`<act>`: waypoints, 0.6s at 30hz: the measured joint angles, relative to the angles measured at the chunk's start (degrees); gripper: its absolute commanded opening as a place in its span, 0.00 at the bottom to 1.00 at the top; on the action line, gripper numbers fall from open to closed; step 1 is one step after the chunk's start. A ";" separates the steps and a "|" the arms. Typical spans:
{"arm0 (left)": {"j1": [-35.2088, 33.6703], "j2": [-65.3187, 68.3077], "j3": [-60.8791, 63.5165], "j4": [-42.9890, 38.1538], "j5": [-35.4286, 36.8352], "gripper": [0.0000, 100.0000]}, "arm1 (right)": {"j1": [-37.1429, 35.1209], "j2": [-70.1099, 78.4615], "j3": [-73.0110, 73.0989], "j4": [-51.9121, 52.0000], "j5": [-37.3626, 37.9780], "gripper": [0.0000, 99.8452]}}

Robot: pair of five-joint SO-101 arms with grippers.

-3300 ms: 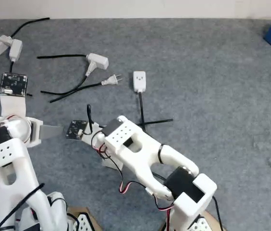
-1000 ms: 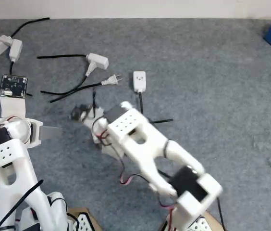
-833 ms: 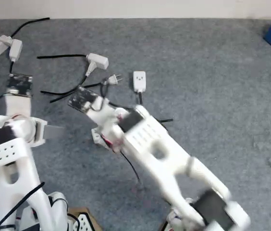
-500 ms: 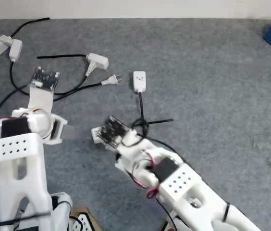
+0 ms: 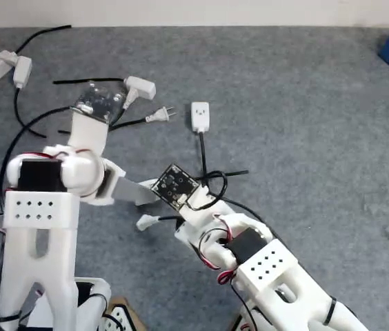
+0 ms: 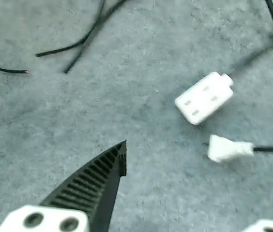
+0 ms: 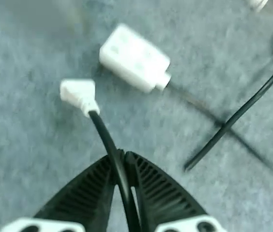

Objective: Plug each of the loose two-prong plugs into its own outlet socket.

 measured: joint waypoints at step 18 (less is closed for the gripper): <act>-17.32 0.00 2.55 -8.35 0.00 0.50 | 4.57 23.38 -35.96 47.03 13.80 0.26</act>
